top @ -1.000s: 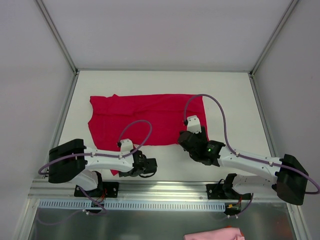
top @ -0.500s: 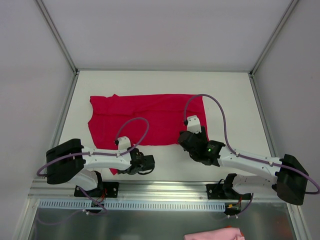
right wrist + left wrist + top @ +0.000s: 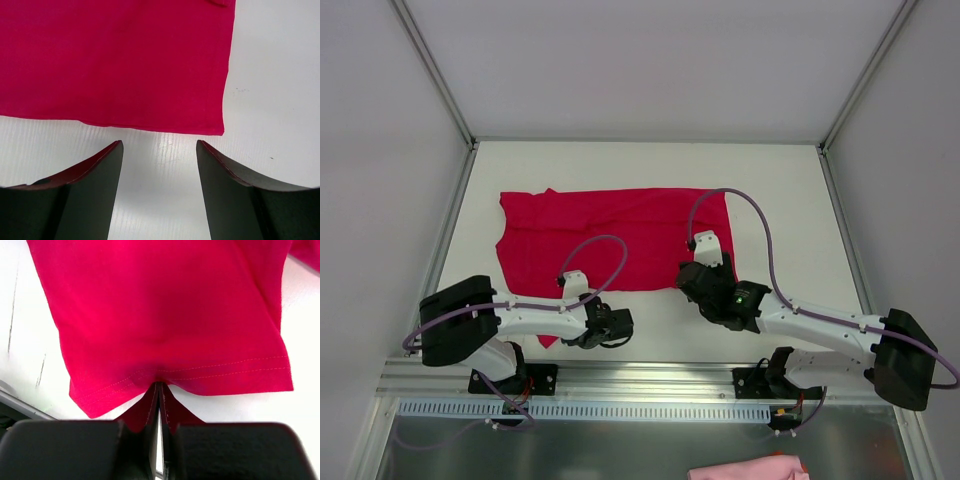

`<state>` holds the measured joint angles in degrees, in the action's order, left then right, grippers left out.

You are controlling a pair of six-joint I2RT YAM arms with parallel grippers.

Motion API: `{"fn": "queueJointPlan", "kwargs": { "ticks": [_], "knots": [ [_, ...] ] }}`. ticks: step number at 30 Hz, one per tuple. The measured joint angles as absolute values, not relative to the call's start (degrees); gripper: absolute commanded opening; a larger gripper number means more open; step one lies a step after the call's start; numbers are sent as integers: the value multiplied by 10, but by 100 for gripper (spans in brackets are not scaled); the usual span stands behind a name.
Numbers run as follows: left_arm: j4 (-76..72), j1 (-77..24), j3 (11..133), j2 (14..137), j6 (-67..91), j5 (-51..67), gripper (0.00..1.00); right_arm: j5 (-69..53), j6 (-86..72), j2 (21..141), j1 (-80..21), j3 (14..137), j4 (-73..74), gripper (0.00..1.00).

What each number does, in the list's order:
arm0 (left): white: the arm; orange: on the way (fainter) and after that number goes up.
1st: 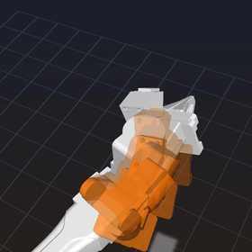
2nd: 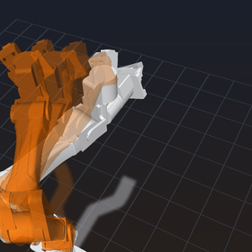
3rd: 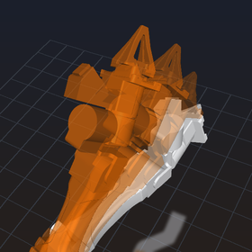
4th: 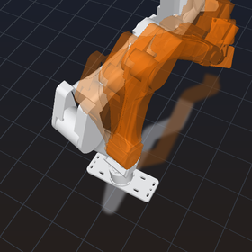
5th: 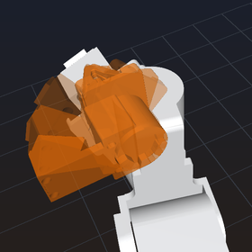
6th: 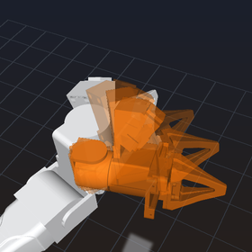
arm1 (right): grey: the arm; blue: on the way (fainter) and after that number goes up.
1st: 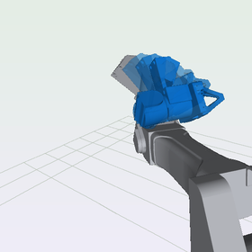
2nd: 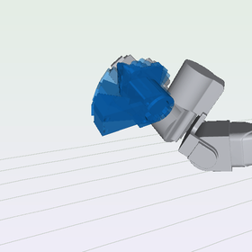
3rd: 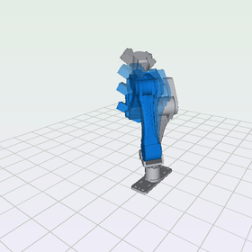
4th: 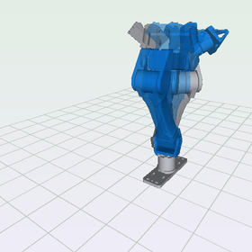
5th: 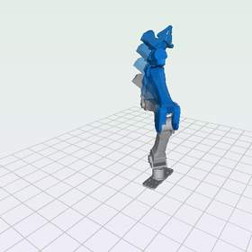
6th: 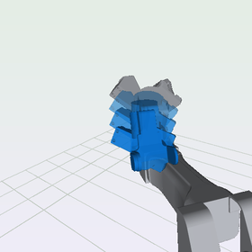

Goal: Fold and stack the t-shirts
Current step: Grap the side of the flattened tshirt closest away from the robot with both arms

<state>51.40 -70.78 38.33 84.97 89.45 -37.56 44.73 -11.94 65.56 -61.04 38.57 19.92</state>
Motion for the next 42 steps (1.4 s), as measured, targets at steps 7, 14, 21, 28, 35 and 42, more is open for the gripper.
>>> {"fn": "queueJointPlan", "kwargs": {
  "ticks": [7,14,21,28,35,42],
  "knots": [
    [521,-709,395,858,878,-379,0,447,-119,653,-610,386,199,65],
    [525,-717,438,860,864,-360,36,447,-115,653,-610,386,199,65],
    [521,-717,472,862,847,-363,37,447,-112,653,-610,386,197,65],
    [513,-716,477,892,831,-367,38,447,-110,653,-610,386,197,65],
    [474,-711,477,906,795,-376,39,447,-109,653,-610,386,197,65],
    [440,-699,485,913,758,-381,39,447,-106,654,-610,386,197,65]
  ]
}}
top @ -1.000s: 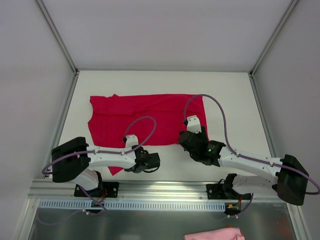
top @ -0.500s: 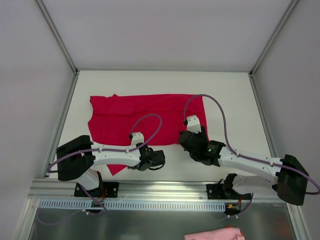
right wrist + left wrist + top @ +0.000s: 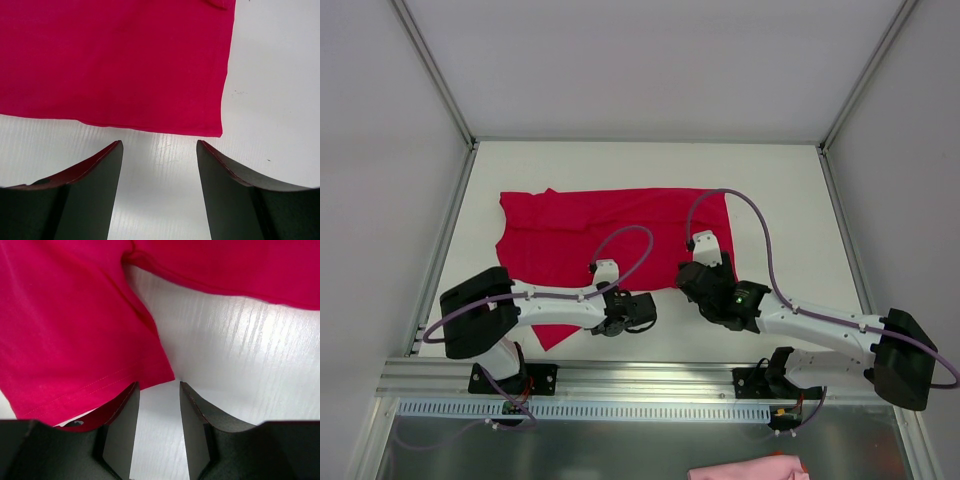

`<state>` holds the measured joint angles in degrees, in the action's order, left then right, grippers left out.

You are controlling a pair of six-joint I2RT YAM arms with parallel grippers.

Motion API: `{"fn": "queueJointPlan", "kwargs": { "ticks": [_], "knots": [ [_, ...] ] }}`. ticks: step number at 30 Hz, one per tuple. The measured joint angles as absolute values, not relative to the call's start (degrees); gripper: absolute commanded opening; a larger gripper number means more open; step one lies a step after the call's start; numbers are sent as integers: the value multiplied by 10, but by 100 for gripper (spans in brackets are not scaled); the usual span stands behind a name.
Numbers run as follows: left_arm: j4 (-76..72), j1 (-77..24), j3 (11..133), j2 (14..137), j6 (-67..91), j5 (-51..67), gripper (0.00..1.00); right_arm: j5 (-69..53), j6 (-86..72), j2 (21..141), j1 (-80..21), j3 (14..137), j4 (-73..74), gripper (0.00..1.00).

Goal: Fold and stack the t-shirts
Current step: Grap the side of the flattened tshirt closest away from the robot with both arms

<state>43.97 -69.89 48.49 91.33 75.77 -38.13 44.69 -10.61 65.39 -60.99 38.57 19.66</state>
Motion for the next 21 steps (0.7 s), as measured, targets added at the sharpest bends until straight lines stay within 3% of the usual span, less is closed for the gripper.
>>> {"fn": "queueJointPlan", "kwargs": {
  "ticks": [9,13,17,21],
  "knots": [
    [419,-673,507,945,724,-399,36,447,-103,657,-610,386,195,65],
    [417,-670,512,952,719,-404,25,448,-103,659,-610,386,195,65],
    [424,-670,513,953,719,-405,0,448,-103,672,-610,389,195,65],
    [444,-670,515,952,724,-405,0,447,-104,693,-603,395,196,66]
  ]
}}
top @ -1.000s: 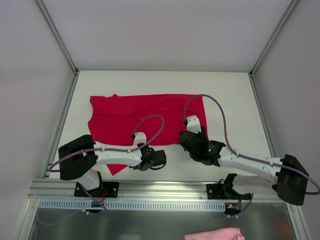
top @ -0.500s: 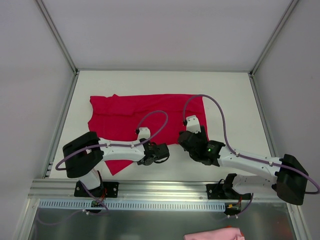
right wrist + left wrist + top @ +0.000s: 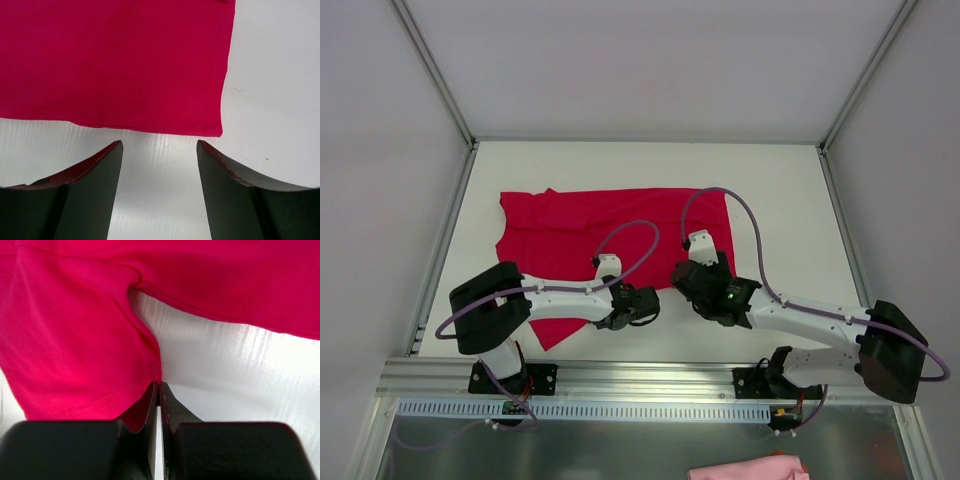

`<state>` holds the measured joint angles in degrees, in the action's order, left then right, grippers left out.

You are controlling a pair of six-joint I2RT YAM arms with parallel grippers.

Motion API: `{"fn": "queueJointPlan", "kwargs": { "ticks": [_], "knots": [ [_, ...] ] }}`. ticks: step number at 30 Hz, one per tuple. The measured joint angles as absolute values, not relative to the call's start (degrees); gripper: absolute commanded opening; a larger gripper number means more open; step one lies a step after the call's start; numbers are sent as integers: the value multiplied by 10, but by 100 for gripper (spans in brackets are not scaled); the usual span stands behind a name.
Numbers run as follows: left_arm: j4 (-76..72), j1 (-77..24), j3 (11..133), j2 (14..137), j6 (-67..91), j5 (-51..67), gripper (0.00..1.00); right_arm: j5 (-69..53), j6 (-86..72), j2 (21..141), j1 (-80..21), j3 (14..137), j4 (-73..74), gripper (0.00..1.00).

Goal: Fold and stack the t-shirts
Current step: Grap the side of the flattened tshirt closest away from the robot with both arms

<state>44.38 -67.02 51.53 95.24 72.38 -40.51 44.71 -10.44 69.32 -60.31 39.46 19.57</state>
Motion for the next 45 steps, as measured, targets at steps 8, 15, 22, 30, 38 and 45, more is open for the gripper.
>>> {"fn": "queueJointPlan", "kwargs": {
  "ticks": [8,15,22,30,38,45],
  "knots": [
    [529,-671,555,921,750,-423,0,439,-119,741,-557,402,195,68],
    [538,-670,556,875,734,-441,0,430,-123,751,-550,403,200,68],
    [538,-666,579,895,715,-441,79,430,-124,719,-550,403,199,68],
    [658,-696,525,835,871,-423,77,409,-122,718,-551,403,186,67],
    [673,-766,360,621,1037,-390,71,379,-119,717,-577,402,155,67],
    [720,-803,364,686,1106,-373,72,365,-117,717,-587,402,143,67]
  ]
}}
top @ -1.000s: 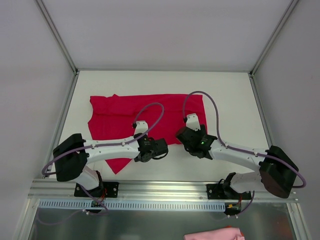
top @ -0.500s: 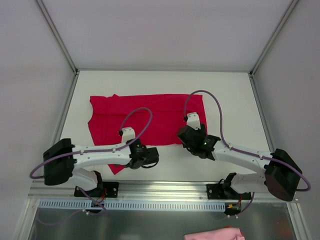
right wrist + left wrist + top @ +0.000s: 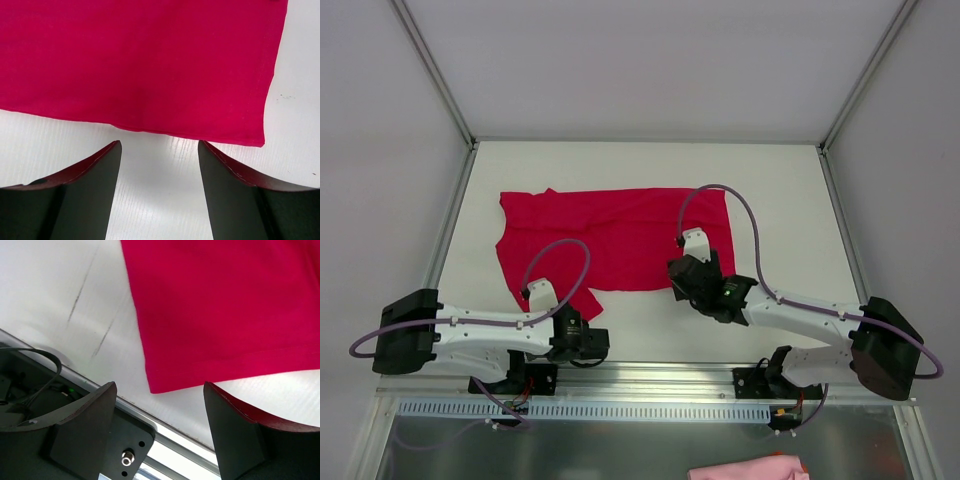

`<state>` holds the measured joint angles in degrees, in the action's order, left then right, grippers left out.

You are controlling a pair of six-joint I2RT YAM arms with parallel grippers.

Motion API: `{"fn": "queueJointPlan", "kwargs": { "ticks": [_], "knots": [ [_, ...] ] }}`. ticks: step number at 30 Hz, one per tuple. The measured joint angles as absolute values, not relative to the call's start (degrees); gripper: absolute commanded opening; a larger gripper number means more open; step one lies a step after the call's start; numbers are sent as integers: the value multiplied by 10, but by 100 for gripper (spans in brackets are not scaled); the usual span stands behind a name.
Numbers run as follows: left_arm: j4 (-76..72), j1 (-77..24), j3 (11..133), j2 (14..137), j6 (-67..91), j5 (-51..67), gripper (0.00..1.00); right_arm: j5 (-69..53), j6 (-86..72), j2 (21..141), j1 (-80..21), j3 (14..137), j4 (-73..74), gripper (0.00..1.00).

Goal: Fold and stack the t-shirts
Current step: Grap the side of the flattened tshirt closest away from the robot with both arms

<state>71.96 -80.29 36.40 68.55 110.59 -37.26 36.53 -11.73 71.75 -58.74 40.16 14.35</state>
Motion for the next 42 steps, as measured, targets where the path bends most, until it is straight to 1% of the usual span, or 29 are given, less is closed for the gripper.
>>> {"fn": "queueJointPlan", "kwargs": {
  "ticks": [9,13,19,25,31,33,34,37,38,40,42],
  "knots": [
    [742,-803,379,728,1121,-360,71,366,-115,698,-595,397,139,67],
    [706,-799,355,728,1123,-362,69,366,-115,690,-595,395,138,67],
    [640,-738,329,738,1123,-360,69,366,-113,690,-595,395,138,67],
    [572,-681,319,736,1081,-362,69,367,-113,687,-595,395,139,68],
    [553,-674,310,719,1060,-367,68,371,-111,686,-595,395,139,68],
    [550,-674,310,719,1056,-367,63,371,-111,688,-595,395,139,68],
    [547,-674,310,720,1055,-367,52,371,-111,689,-595,395,139,68],
    [536,-674,310,722,1053,-369,38,372,-111,694,-595,395,139,68],
    [533,-674,312,724,1051,-370,30,373,-111,696,-594,395,139,68],
    [532,-674,318,731,1046,-370,23,373,-111,698,-593,395,139,68],
    [533,-674,323,736,1041,-369,18,375,-112,699,-591,395,140,69]
  ]
}}
